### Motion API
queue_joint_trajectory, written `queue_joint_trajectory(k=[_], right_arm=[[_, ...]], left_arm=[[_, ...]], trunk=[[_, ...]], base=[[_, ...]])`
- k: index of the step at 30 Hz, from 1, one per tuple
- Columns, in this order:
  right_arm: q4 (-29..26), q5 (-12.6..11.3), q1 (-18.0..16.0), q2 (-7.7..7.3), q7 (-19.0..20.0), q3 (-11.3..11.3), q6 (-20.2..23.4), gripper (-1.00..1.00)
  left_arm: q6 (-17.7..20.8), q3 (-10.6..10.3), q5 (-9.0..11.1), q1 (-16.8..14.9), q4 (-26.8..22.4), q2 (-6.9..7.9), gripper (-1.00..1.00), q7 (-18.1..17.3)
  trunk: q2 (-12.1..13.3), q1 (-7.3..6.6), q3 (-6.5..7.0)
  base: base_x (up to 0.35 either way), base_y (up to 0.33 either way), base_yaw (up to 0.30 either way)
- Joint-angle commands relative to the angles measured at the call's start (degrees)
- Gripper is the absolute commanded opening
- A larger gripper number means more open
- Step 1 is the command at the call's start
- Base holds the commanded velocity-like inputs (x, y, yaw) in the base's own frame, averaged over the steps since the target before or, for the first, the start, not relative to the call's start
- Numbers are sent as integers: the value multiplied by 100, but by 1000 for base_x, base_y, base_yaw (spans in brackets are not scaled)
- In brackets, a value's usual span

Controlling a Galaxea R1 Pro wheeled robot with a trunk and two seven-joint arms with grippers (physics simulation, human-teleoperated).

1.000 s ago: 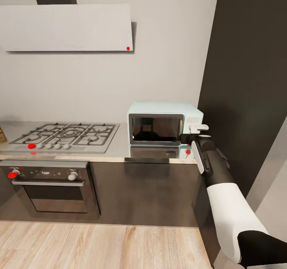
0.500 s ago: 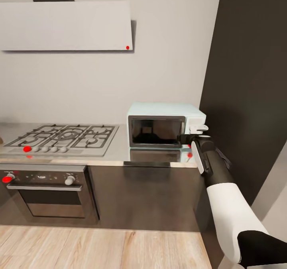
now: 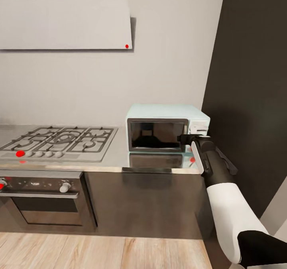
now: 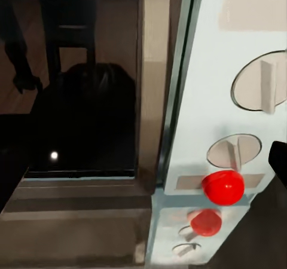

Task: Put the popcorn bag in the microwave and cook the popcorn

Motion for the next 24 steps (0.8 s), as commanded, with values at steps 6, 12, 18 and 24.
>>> queue_joint_trajectory(k=[6, 12, 18, 24], right_arm=[[-4, 35, -4, 4, 13, -13, 23, 100], [9, 26, -4, 4, 13, -8, 21, 100], [136, 21, -4, 4, 13, -15, -47, 100], [420, -27, -4, -112, 13, -16, -283, 100]], left_arm=[[-7, 3, 34, -1, -3, 0, 100, 0], [-7, -3, 34, -1, -3, 0, 100, 0], [-7, -2, 34, -1, -3, 2, 100, 0], [-7, -2, 34, -1, -3, 3, 100, 0]], trunk=[[-3, 1, -6], [-3, 1, -6], [-3, 1, -6], [-3, 1, -6]], base=[[87, 0, 0], [109, 0, 0], [36, 0, 0], [2, 0, 0]])
